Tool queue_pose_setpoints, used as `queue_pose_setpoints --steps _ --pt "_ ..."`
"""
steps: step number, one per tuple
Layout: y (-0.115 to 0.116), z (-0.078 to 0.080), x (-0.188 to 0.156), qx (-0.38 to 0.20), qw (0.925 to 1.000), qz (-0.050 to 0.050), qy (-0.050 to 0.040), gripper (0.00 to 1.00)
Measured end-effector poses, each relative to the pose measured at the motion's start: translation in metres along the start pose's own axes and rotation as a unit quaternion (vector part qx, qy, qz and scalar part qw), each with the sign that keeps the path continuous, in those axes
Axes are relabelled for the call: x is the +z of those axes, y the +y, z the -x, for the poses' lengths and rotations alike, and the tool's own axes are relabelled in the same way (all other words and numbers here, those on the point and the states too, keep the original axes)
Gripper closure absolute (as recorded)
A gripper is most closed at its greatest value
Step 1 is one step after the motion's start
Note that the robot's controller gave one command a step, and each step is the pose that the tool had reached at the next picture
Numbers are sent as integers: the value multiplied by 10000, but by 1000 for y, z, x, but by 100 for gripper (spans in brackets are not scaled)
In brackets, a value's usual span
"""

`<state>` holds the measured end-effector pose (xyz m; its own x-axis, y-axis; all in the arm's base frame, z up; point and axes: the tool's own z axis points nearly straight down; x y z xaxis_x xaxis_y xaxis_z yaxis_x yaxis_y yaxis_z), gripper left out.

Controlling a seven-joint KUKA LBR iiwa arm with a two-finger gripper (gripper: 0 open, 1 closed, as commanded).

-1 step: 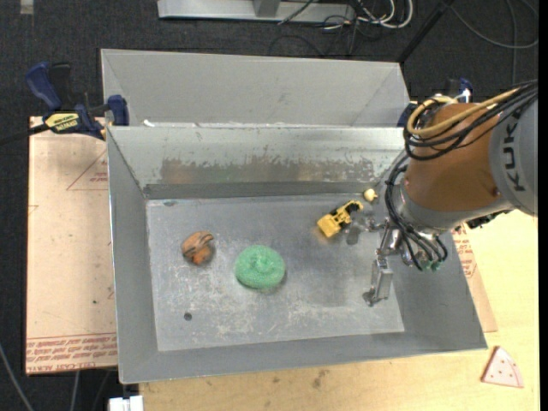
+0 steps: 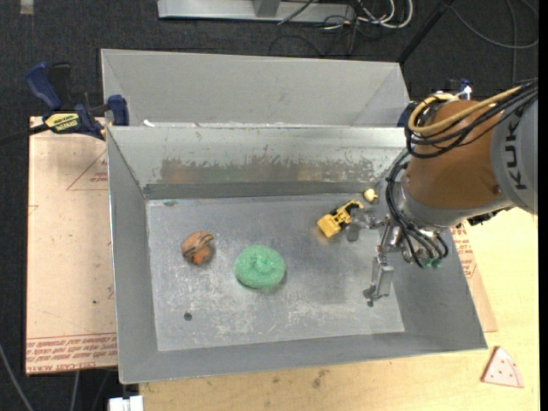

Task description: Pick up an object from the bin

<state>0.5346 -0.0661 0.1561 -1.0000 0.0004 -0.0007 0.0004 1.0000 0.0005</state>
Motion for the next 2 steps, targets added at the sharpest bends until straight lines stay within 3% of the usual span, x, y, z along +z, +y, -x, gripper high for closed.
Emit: queue_pose_setpoints --steps 1,2 --pt "29 59 10 -128 9999 -3 -19 0" --pt "45 83 46 -109 9999 5 -25 0"
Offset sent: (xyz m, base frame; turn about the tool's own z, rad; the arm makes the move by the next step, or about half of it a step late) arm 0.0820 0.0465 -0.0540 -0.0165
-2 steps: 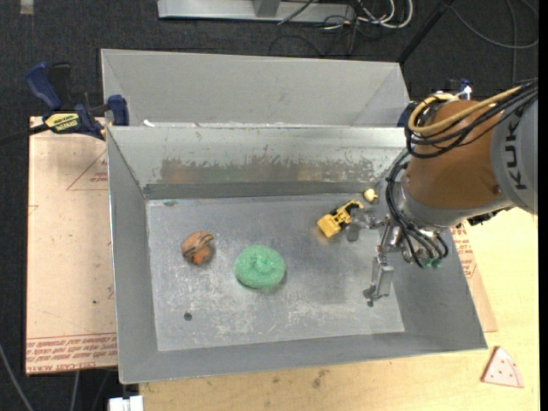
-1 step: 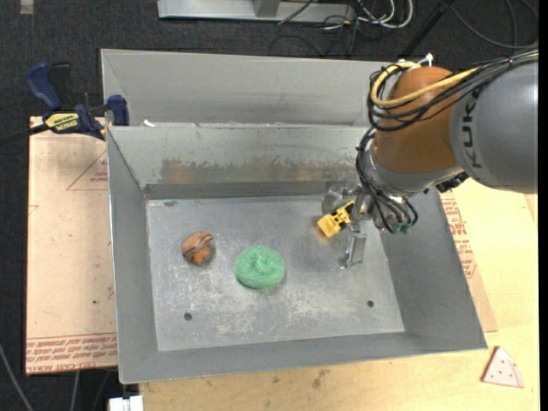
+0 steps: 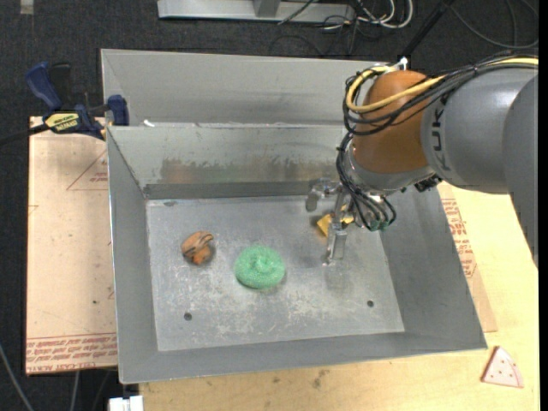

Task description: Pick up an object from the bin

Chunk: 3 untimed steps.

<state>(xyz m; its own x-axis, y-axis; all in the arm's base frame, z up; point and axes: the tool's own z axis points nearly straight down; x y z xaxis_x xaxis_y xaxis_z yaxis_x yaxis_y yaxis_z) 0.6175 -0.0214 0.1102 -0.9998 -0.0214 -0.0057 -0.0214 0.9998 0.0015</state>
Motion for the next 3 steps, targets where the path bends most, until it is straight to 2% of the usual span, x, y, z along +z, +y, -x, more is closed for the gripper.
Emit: queue_pose_setpoints --steps 1,2,3 --pt "56 -10 27 -392 9992 -7 18 0" --pt "109 -12 37 -630 9980 9 23 0" --pt "117 -19 38 -934 9956 6 21 0"
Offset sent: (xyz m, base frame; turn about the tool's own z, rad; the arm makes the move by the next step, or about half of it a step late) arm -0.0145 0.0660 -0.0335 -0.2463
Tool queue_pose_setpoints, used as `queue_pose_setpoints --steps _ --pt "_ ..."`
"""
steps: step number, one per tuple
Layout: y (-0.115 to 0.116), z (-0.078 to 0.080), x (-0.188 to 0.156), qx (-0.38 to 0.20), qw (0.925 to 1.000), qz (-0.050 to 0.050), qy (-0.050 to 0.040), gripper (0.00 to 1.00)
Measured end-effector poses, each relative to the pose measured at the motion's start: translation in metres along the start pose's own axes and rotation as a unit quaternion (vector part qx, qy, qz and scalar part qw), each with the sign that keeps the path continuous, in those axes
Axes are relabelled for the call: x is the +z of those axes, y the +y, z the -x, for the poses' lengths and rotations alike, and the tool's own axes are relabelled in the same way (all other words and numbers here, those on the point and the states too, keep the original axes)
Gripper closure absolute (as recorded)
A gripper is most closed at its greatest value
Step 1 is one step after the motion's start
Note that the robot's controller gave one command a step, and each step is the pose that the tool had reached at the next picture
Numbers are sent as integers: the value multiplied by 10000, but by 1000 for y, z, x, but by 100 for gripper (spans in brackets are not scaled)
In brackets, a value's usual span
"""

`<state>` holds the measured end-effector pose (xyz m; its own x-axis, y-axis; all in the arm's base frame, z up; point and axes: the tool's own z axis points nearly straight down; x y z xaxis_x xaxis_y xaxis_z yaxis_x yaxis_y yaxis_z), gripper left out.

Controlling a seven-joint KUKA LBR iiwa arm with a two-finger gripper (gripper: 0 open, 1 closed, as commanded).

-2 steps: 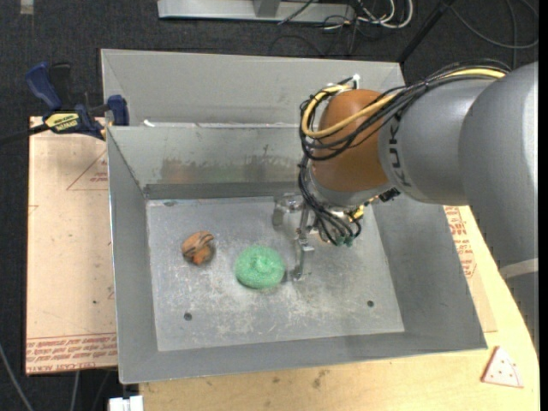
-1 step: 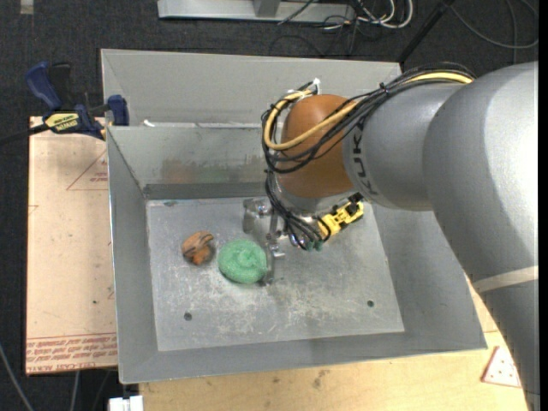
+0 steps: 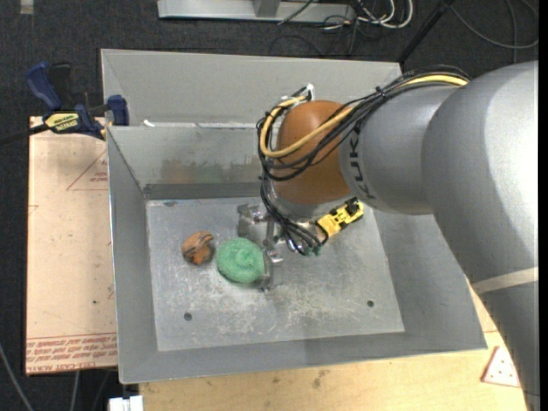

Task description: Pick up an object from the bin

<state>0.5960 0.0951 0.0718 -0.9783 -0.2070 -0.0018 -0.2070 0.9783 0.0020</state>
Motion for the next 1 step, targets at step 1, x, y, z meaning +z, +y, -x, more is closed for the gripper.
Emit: queue_pose_setpoints --steps 1 --pt "24 9 2 -150 9999 -4 -7 100"
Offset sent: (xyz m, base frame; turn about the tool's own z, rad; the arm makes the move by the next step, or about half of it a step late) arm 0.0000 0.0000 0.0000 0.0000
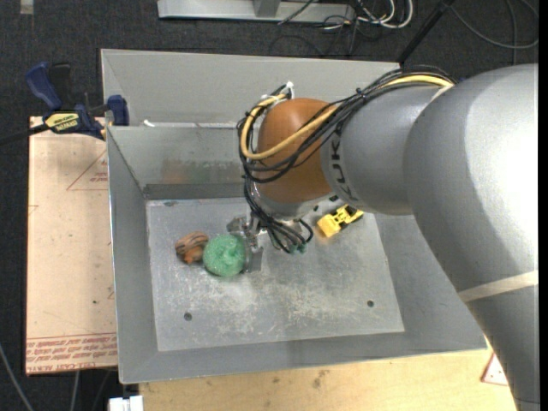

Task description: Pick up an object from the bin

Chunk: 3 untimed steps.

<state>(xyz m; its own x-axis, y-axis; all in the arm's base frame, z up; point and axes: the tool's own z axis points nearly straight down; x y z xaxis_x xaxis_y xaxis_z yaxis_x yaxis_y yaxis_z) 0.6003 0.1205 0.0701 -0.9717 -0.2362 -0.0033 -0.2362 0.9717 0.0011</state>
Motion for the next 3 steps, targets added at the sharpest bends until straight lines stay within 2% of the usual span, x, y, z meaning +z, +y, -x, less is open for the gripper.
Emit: queue_pose_setpoints --steps 1,2,3 --pt "0 0 0 -1 10000 -1 0 100" --pt "29 21 -123 206 9998 -1 -2 100" --pt "29 21 -123 206 9998 -1 -1 100"
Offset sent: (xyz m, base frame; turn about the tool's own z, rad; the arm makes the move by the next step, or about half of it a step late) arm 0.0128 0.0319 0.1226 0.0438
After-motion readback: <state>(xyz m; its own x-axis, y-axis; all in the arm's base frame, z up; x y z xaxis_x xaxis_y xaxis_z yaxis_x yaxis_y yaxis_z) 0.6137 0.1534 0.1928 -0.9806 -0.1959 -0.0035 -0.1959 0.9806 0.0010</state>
